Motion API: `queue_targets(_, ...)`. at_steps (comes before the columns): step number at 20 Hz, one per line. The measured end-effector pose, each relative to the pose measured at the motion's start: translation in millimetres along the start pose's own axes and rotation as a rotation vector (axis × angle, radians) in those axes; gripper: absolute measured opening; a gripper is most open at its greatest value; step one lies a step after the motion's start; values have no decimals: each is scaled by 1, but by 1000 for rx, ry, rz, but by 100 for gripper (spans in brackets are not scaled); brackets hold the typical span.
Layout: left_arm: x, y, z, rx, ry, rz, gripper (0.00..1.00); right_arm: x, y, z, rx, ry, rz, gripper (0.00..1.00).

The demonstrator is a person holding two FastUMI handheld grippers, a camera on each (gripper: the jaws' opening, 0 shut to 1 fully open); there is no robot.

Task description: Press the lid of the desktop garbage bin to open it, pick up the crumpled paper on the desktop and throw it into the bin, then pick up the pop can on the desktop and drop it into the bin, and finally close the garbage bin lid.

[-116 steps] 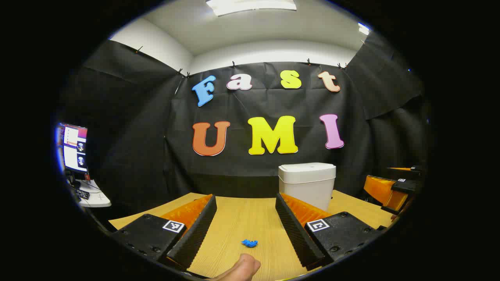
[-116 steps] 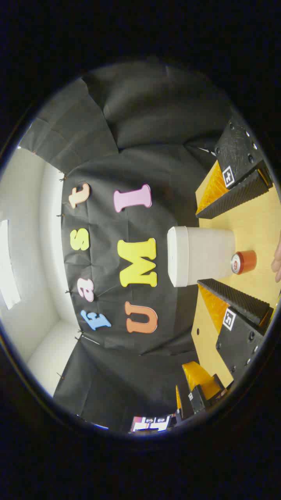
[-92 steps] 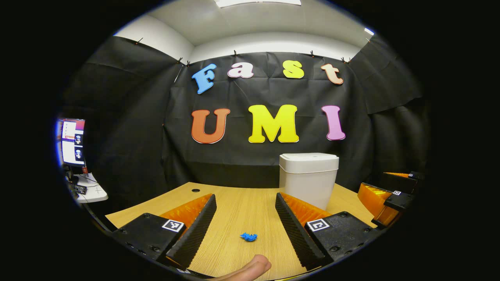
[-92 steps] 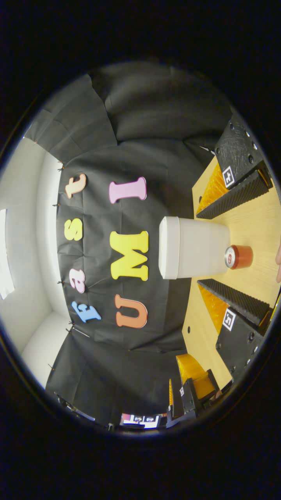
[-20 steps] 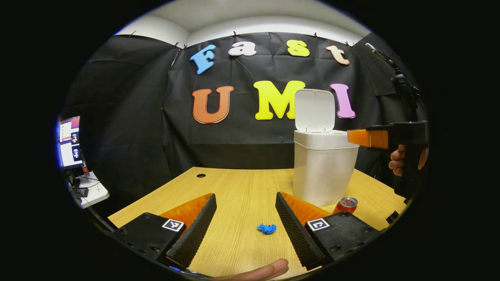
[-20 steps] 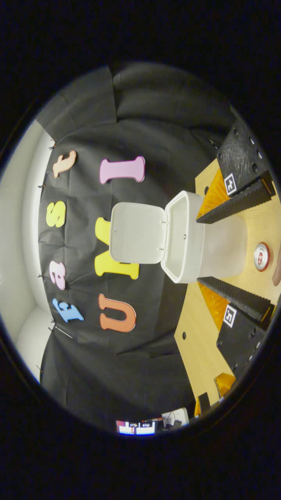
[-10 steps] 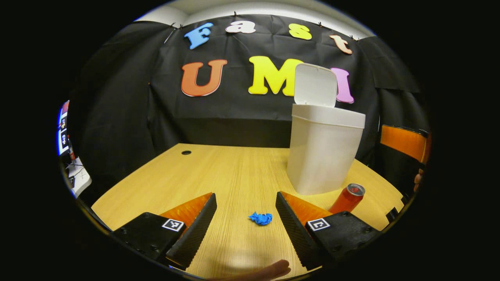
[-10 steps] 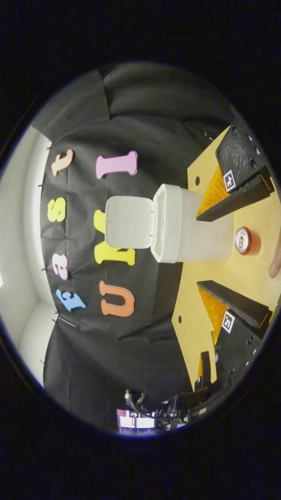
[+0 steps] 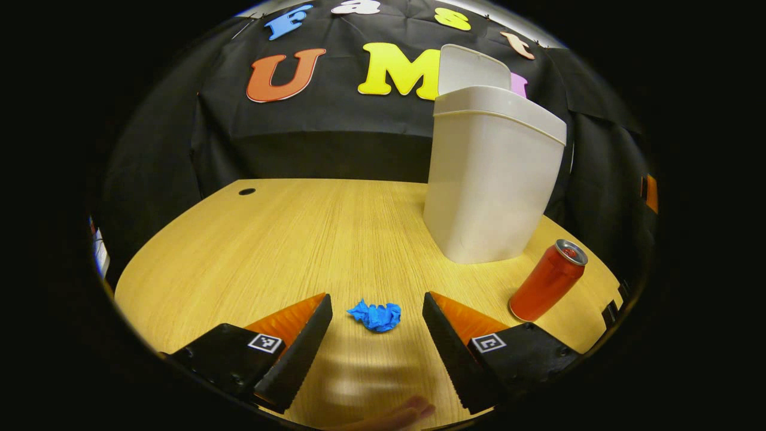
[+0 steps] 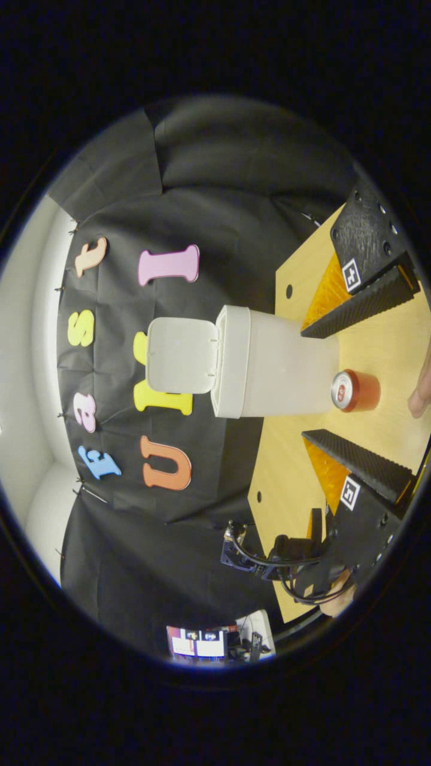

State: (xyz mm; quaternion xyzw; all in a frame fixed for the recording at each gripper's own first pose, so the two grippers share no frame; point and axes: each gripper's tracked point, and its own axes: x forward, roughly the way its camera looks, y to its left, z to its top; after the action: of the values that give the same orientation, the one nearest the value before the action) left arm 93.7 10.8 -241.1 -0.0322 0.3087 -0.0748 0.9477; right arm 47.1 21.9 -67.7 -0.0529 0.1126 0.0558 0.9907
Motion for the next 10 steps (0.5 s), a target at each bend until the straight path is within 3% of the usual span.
queue_targets(5, 19, 12, -18, -17, 58, 58, 95, -4, 3, -9, 10, -1, 20, 95)
queue_targets(10, 20, 13, -10, 21, 17, 81, 88, -4, 9, -31, 1, 34, 34, 95)
